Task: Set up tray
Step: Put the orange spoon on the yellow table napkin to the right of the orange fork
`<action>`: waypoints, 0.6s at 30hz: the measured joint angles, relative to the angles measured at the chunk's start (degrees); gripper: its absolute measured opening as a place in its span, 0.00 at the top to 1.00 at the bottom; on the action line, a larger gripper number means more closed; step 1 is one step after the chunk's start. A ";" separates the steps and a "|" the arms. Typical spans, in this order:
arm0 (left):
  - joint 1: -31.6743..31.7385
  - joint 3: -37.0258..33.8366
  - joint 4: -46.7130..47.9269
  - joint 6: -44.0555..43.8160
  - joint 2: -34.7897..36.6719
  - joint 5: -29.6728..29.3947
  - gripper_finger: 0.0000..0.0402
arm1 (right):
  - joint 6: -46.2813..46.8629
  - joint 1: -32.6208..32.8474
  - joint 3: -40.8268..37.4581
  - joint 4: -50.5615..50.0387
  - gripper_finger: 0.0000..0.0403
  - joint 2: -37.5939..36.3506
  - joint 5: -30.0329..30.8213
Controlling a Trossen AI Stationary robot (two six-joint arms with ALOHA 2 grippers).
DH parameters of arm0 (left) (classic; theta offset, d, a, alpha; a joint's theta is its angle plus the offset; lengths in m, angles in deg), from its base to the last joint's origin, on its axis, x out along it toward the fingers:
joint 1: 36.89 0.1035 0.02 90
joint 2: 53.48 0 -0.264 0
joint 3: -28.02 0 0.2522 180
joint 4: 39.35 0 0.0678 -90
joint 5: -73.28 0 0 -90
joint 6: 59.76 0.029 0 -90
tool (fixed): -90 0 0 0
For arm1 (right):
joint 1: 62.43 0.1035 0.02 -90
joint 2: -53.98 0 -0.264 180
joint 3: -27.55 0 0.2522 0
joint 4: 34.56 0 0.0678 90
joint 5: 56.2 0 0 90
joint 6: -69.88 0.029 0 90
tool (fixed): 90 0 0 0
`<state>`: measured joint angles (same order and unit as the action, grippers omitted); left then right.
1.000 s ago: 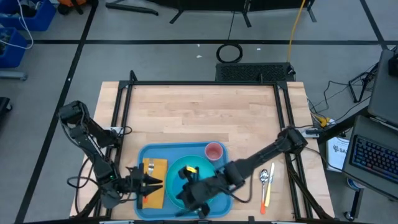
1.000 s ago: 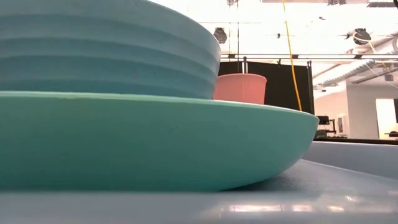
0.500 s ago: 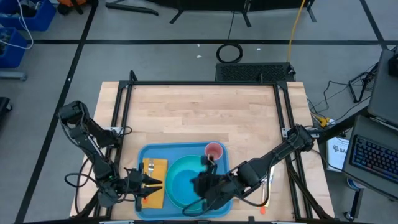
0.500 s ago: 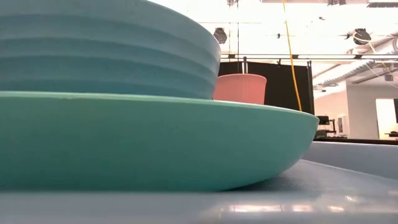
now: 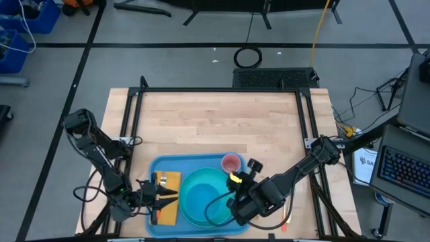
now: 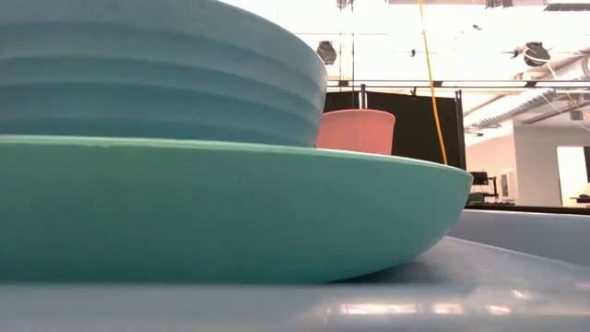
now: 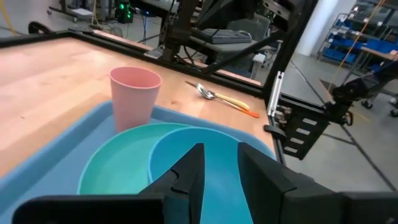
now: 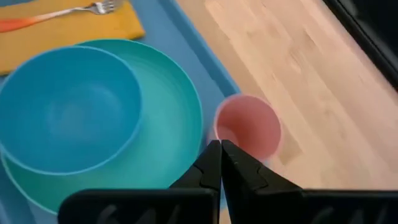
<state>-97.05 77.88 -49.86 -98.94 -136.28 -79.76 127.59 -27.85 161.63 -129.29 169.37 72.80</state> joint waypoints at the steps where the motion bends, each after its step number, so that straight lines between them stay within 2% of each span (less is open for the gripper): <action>1: 0.28 0.00 0.00 0.64 0.00 0.00 0.75 | 2.24 0.02 0.00 -1.33 1.00 0.01 0.05; 7: 1.94 0.00 0.00 3.99 0.00 0.47 0.75 | 16.16 0.35 -4.84 -9.01 1.00 0.14 -1.39; 12: 3.72 0.00 -0.04 6.49 0.00 1.09 0.75 | 20.65 0.47 -13.86 -8.74 1.00 0.20 -7.73; 18: 6.01 0.00 -0.09 8.41 0.00 3.91 0.75 | 29.48 0.31 -23.69 -9.12 1.00 0.18 -18.40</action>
<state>-91.04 77.88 -49.94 -90.53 -136.28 -75.85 157.07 -27.54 137.94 -138.41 169.55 54.40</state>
